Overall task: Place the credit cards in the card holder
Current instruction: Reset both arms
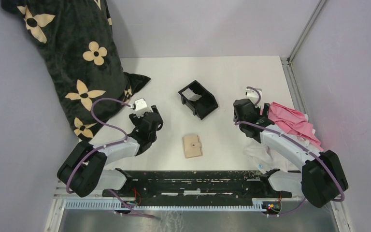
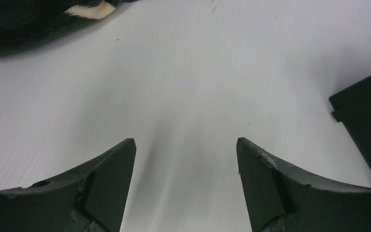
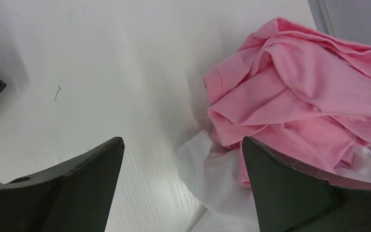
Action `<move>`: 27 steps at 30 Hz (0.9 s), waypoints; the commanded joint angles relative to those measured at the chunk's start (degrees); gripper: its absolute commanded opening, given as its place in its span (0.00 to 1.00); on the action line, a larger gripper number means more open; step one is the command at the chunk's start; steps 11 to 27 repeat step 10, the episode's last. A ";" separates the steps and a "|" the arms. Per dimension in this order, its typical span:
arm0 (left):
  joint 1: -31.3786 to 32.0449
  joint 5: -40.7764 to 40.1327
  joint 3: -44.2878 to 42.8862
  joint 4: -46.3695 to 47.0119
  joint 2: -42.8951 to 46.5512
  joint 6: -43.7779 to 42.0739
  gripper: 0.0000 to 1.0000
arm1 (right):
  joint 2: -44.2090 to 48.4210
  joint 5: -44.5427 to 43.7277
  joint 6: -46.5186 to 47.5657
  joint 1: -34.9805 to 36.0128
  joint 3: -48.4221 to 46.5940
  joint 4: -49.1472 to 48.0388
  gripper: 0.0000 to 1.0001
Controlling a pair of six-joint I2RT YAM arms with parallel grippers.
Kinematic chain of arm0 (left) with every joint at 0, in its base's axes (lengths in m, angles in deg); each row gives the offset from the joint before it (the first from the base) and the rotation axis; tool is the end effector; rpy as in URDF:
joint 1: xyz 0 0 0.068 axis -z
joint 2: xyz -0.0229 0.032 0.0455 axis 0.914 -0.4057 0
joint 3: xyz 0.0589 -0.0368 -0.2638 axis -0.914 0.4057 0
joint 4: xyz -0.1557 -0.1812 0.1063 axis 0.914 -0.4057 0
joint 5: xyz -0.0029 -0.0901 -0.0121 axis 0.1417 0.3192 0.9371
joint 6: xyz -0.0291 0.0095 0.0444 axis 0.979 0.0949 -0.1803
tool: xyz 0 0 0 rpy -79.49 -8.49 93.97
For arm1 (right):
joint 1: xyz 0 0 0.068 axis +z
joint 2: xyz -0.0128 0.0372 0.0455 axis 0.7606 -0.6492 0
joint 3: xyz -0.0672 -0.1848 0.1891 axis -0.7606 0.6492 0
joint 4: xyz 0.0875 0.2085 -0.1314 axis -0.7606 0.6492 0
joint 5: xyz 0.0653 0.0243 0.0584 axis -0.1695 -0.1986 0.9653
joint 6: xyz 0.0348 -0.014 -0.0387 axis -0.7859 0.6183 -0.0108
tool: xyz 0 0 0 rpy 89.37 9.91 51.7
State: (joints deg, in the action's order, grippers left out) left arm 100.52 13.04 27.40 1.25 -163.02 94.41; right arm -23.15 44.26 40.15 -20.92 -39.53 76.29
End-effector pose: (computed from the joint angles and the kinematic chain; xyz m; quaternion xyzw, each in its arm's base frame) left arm 0.2156 -0.1170 0.1739 -0.1700 0.8019 0.0341 0.5717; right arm 0.2221 0.0931 0.2241 0.1137 0.8620 -0.1441 0.4725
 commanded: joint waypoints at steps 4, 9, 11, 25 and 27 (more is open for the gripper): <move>-2.62 1.19 6.04 14.48 0.86 -4.42 0.83 | -8.82 -0.42 -4.48 -0.12 -8.74 6.42 1.00; -2.73 1.00 6.82 15.17 0.09 -3.42 0.81 | -3.89 1.59 -3.58 0.03 -2.83 0.16 1.00; -2.66 0.76 7.25 15.59 0.20 -3.20 0.81 | -2.33 1.89 -3.38 -0.03 -1.54 -1.09 1.00; -2.66 0.76 7.25 15.59 0.20 -3.20 0.81 | -2.33 1.89 -3.38 -0.03 -1.54 -1.09 1.00; -2.66 0.76 7.25 15.59 0.20 -3.20 0.81 | -2.33 1.89 -3.38 -0.03 -1.54 -1.09 1.00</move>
